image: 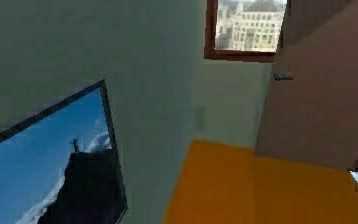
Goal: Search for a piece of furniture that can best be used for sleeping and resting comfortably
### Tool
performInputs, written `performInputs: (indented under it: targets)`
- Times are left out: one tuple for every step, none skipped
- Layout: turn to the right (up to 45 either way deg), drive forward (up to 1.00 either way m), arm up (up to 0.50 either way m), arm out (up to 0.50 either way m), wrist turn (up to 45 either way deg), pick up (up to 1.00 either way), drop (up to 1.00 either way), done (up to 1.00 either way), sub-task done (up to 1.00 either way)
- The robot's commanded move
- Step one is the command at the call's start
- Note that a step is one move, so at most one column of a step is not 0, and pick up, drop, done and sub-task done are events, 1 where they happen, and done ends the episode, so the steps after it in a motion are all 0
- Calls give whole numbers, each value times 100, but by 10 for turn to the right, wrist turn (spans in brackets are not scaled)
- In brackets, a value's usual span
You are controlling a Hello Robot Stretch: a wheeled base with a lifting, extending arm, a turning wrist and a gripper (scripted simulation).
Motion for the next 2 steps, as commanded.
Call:
performInputs:
  targets:
    - [150,0,0,0,0,0,0,0,0]
    - [0,45,0,0,0,0,0,0,0]
